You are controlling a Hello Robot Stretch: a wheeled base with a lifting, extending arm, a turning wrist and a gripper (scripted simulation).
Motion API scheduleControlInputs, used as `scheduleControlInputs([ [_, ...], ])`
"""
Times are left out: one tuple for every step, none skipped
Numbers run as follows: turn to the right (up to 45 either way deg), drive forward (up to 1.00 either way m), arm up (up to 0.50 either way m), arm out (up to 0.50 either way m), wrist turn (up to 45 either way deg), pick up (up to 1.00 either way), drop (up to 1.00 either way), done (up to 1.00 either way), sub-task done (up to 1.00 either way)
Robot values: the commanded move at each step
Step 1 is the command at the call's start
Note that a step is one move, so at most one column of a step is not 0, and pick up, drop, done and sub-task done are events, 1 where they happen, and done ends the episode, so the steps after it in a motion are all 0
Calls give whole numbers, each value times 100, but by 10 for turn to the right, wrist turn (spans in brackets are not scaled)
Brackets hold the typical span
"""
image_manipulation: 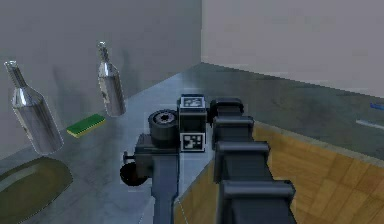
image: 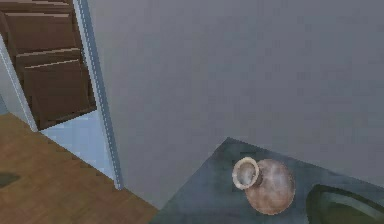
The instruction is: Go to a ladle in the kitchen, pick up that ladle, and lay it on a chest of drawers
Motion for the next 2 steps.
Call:
scheduleControlInputs([
  [0, 0, 0, 0, 450, 0, 0, 0, 0],
  [0, 0, 0, 0, 450, 0, 0, 0, 0],
])
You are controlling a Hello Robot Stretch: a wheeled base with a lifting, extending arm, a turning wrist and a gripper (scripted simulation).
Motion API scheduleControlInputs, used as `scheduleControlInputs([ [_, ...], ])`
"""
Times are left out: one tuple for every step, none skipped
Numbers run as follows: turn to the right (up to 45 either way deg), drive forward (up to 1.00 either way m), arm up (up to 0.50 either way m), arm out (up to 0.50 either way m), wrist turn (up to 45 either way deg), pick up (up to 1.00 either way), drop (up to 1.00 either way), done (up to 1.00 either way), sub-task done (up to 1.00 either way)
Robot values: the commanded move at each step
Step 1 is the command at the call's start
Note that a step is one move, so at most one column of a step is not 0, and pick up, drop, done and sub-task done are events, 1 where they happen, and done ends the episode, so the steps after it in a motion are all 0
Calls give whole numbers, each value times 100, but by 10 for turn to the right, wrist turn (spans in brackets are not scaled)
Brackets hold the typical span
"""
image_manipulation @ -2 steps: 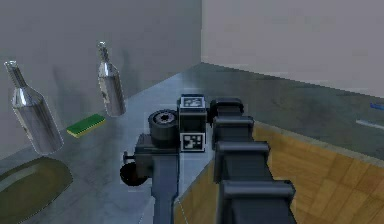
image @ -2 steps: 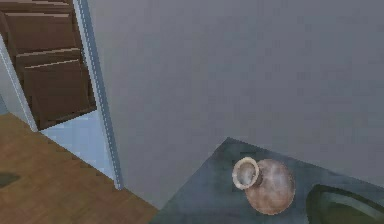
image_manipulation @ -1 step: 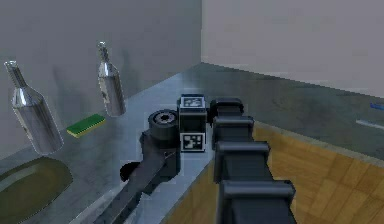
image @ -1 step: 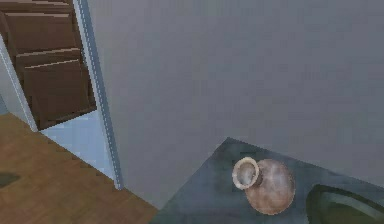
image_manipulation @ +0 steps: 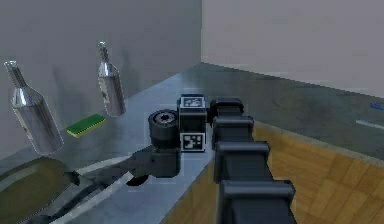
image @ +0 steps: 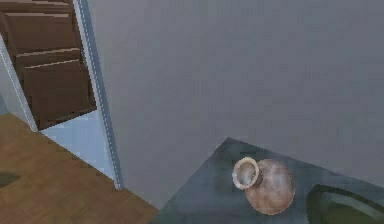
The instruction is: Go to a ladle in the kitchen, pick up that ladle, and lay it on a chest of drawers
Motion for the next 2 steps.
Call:
scheduleControlInputs([
  [0, 0, 0, 0, 450, 0, 0, 0, 0],
  [0, 0, 0, 0, 90, 0, 0, 0, 0],
])
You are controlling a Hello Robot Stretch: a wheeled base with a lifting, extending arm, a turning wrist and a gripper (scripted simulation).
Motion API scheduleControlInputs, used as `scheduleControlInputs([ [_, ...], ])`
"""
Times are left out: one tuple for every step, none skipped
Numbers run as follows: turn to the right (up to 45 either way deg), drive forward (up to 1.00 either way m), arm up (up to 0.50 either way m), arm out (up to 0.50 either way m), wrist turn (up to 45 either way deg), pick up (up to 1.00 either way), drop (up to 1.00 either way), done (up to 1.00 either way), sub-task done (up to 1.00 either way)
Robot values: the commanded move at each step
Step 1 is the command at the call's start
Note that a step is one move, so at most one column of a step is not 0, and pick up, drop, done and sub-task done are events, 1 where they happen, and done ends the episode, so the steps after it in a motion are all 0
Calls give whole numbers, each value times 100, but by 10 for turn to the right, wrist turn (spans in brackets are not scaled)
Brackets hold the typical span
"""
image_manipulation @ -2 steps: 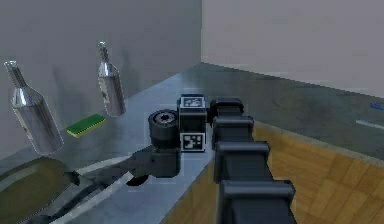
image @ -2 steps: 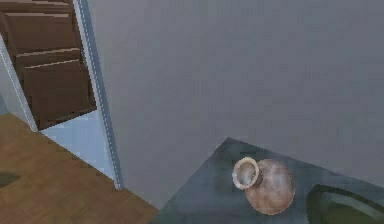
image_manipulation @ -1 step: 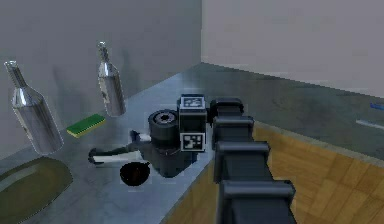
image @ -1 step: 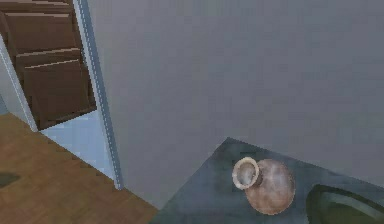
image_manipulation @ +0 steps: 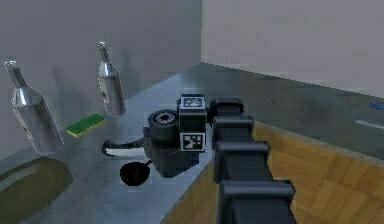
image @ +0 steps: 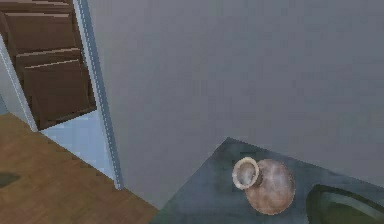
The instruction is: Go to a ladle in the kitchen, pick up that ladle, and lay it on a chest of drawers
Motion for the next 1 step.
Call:
scheduleControlInputs([
  [0, 0, -12, 0, 0, 0, 0, 0, 0],
])
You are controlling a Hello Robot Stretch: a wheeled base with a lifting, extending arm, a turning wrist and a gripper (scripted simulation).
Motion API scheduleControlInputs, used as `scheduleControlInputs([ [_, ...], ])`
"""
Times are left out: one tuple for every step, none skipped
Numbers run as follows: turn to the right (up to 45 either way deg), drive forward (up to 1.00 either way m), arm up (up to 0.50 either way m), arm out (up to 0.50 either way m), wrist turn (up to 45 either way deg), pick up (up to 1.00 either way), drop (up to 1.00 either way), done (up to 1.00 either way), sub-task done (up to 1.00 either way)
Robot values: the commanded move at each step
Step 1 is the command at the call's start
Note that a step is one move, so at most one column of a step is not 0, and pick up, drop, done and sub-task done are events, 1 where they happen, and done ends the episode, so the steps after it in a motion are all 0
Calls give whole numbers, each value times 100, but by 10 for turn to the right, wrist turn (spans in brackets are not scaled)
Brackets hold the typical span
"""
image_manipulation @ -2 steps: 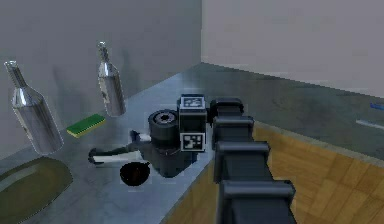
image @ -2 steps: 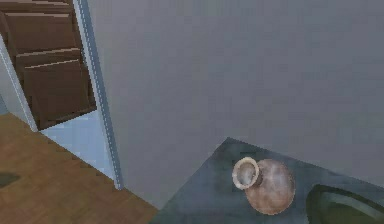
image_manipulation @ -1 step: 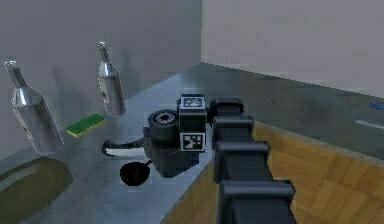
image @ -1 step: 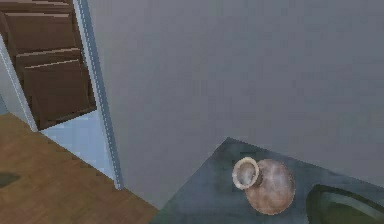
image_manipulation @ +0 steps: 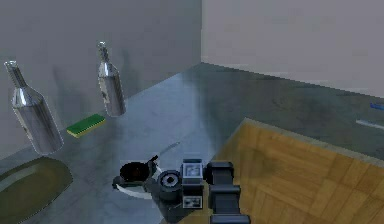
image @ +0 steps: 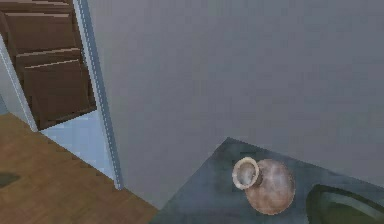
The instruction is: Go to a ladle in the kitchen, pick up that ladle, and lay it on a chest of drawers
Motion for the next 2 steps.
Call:
scheduleControlInputs([
  [0, 0, 0, 0, 0, 100, 0, 0, 0],
  [0, 0, 10, 0, 0, 0, 0, 0, 0],
])
